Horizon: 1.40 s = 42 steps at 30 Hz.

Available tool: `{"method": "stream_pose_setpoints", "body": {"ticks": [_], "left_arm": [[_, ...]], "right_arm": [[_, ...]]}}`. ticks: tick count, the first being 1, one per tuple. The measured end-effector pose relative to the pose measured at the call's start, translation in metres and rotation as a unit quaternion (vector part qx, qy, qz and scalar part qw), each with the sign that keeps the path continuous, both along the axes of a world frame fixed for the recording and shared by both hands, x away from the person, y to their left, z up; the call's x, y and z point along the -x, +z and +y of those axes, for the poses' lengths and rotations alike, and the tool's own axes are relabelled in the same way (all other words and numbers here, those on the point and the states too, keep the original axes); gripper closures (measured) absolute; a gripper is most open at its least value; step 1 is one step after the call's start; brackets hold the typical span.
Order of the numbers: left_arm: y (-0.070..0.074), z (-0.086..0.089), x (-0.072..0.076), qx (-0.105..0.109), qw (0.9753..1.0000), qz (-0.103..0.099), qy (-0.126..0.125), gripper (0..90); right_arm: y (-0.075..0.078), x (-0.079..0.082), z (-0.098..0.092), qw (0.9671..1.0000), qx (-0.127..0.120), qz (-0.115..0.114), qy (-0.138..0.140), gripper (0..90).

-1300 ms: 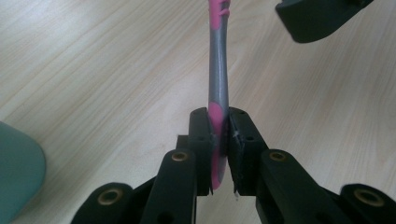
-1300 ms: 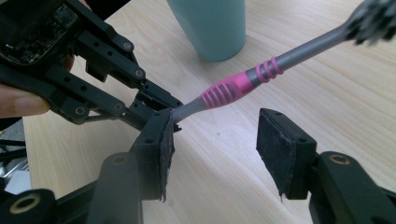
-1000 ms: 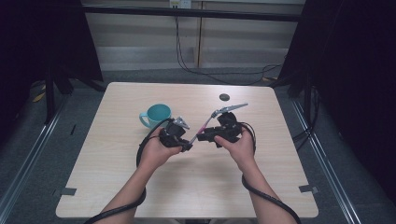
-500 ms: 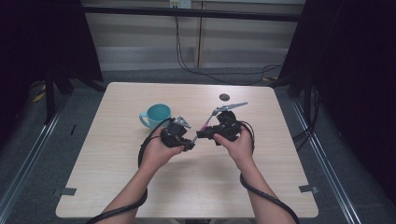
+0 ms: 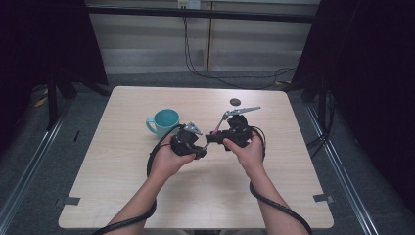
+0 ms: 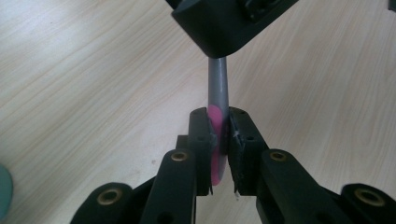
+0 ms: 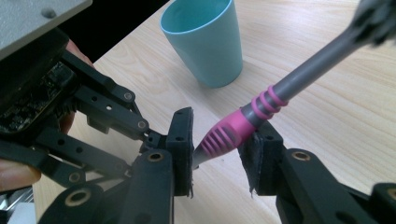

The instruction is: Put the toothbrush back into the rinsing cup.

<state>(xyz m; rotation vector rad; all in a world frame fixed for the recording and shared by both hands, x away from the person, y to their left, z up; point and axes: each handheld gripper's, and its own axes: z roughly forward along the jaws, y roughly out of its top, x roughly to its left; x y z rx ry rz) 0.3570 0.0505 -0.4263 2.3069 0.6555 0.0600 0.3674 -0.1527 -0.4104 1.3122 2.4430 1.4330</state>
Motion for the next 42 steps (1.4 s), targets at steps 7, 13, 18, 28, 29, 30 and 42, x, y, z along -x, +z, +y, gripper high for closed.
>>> {"method": "stream_pose_setpoints", "body": {"ticks": [7,13,18,28,29,30,42], "left_arm": [[-0.003,-0.006,0.002,0.001,1.0000,0.005,-0.005,80.1],[-0.006,-0.011,0.003,0.000,0.9999,0.005,-0.011,78.6],[-0.006,-0.011,0.003,0.004,0.9998,0.005,-0.017,77.1],[-0.007,-0.017,0.006,0.021,0.9992,0.012,-0.033,73.4],[-0.007,-0.017,0.006,0.026,0.9991,0.015,-0.031,72.2],[-0.007,-0.016,0.006,0.030,0.9990,0.015,-0.031,67.2],[0.003,0.004,-0.003,0.052,0.9984,0.023,0.003,50.1]], "right_arm": [[-0.001,0.000,-0.004,0.9999,-0.016,0.005,0.003,75.1],[-0.001,0.001,-0.002,0.9998,-0.019,0.005,0.011,78.6],[-0.001,0.001,-0.002,0.9994,-0.029,0.010,0.019,80.6],[0.001,0.002,0.002,0.9994,-0.021,0.007,0.025,81.9],[0.001,0.002,0.002,0.9996,-0.015,0.006,0.025,82.0],[0.000,0.002,0.001,0.9996,-0.015,0.007,0.024,82.0],[0.001,0.003,-0.012,0.9998,-0.009,0.003,0.017,82.0]]}}
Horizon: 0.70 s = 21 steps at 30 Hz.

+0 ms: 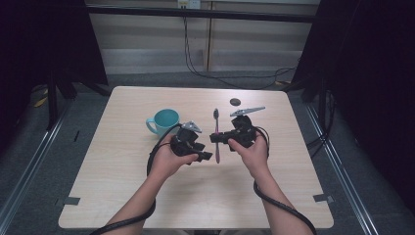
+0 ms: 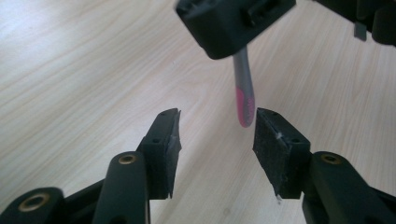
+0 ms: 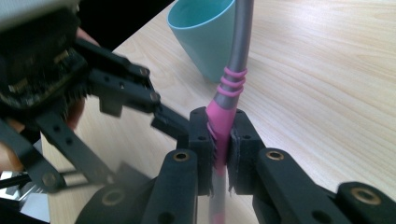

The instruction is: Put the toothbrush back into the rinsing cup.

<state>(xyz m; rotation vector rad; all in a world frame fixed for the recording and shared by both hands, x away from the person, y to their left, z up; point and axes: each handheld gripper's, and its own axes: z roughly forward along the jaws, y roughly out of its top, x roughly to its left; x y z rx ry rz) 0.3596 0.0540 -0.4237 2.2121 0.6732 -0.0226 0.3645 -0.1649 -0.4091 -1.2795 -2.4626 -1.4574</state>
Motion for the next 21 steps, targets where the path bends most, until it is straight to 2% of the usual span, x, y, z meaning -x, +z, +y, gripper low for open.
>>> {"method": "stream_pose_setpoints", "body": {"ticks": [13,19,21], "left_arm": [[0.025,0.021,-0.010,0.028,0.9991,-0.014,0.028,46.3],[0.032,0.024,-0.014,0.035,0.9987,-0.015,0.033,46.2],[0.036,0.024,-0.016,0.039,0.9984,-0.022,0.033,46.3]], "right_arm": [[-0.001,0.002,-0.002,1.0000,0.004,0.000,0.004,82.0],[0.002,0.002,0.002,0.9999,0.005,-0.002,0.011,82.0],[0.004,0.002,0.003,0.9999,0.001,-0.002,0.011,82.0]]}}
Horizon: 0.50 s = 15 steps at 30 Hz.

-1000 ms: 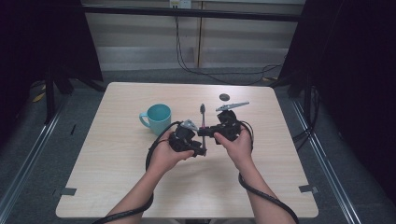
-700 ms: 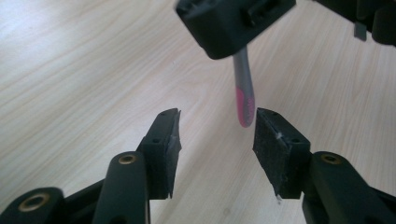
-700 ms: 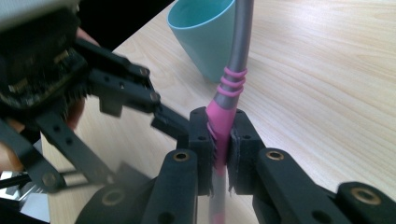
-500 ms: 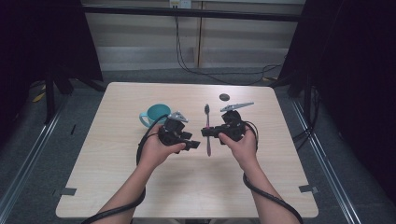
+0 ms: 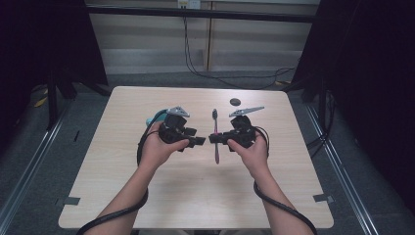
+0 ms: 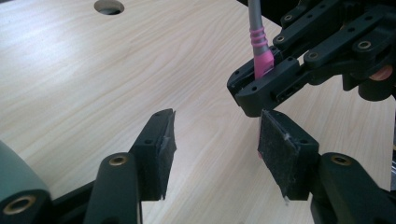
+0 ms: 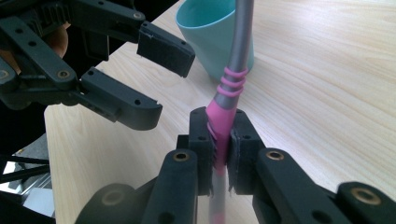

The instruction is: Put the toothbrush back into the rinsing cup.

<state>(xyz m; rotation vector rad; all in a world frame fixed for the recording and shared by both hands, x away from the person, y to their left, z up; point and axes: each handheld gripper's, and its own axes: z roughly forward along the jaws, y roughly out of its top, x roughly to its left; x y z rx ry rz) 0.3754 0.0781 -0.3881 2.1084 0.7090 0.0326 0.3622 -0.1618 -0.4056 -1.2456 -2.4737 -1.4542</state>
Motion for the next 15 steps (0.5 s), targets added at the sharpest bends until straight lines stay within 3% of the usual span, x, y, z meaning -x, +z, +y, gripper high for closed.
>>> {"method": "stream_pose_setpoints", "body": {"ticks": [4,15], "left_arm": [[0.004,0.001,-0.001,0.000,1.0000,-0.001,0.001,46.4],[0.014,0.001,-0.006,0.025,0.9997,-0.002,0.007,46.9]], "right_arm": [[0.000,0.000,0.001,1.0000,-0.002,-0.001,0.001,82.0],[0.000,0.001,0.004,1.0000,-0.002,-0.002,0.005,82.0]]}}
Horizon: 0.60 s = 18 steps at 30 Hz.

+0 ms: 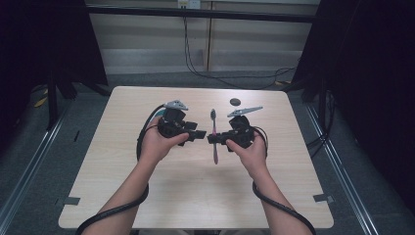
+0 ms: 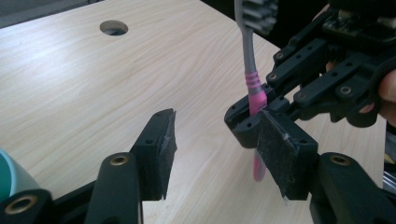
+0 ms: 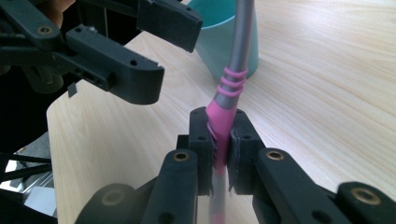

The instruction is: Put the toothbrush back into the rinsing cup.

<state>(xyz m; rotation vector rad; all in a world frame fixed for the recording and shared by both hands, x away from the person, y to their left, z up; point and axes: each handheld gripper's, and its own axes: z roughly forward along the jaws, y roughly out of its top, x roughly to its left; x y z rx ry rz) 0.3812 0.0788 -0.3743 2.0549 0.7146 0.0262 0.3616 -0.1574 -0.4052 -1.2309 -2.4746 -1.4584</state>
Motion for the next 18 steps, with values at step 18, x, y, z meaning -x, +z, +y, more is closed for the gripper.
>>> {"method": "stream_pose_setpoints", "body": {"ticks": [18], "left_arm": [[0.0033,-0.0059,-0.0053,0.033,0.9994,0.007,0.008,50.0]], "right_arm": [[0.0001,0.0005,0.0060,0.9999,0.007,-0.002,0.010,82.0]]}}
